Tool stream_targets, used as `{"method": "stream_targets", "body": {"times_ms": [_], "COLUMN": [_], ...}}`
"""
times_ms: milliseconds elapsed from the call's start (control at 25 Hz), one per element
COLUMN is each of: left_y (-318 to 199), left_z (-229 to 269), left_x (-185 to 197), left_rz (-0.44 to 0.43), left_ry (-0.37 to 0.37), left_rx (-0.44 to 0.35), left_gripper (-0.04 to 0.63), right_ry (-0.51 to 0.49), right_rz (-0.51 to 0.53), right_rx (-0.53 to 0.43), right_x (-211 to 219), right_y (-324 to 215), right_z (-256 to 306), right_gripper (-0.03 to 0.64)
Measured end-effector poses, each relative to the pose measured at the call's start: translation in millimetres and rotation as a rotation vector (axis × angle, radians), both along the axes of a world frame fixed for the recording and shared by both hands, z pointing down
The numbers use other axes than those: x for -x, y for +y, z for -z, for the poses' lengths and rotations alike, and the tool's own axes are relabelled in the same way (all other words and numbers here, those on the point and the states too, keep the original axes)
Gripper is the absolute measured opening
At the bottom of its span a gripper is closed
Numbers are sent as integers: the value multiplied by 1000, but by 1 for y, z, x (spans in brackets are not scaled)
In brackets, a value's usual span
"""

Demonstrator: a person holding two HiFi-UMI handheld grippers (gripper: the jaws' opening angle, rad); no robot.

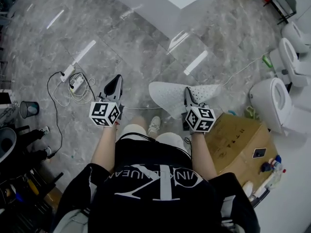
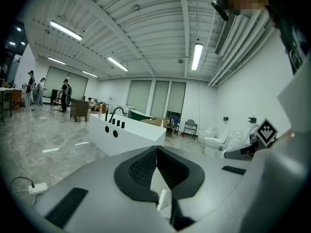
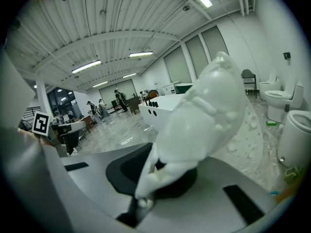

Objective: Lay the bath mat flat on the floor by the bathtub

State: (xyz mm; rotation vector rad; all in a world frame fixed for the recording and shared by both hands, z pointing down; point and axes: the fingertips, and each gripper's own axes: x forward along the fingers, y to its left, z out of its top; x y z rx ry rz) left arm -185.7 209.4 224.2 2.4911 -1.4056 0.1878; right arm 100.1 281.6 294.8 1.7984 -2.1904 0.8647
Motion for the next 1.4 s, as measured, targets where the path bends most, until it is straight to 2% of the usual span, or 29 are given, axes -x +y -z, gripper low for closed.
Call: {"method": "stream_targets", "body": {"times_ms": [280,520,720,920,1160,1400], "left_y": [-40,-115,-175,-230,-278,-308], "left_z": [-32,-70,-85,-103,-134,-181], "left_x": [-13,-43,-68,-81,-84,-79], "left_rz": [-9,-29,-67,-96,-84,-61], "left_ry": [-15,6,-35,-19,24,50], "left_rx": [63,105,133,156,198,248], "left_gripper": [17,17,17,17,17,17], "right_ry": [6,10,-36,-51,-29,-25], "right_rz": [31,46,77,119,230,393], "right_rx": [48,73,84,126,185,216], "right_x": [-3,-7,-1,9,28,74], "right_y": [-56,-119,-164,-213,-274,-336], "right_z": [-25,-45,-55,-77,-109,-146], "right_gripper": [34,34,34,34,34,34]}}
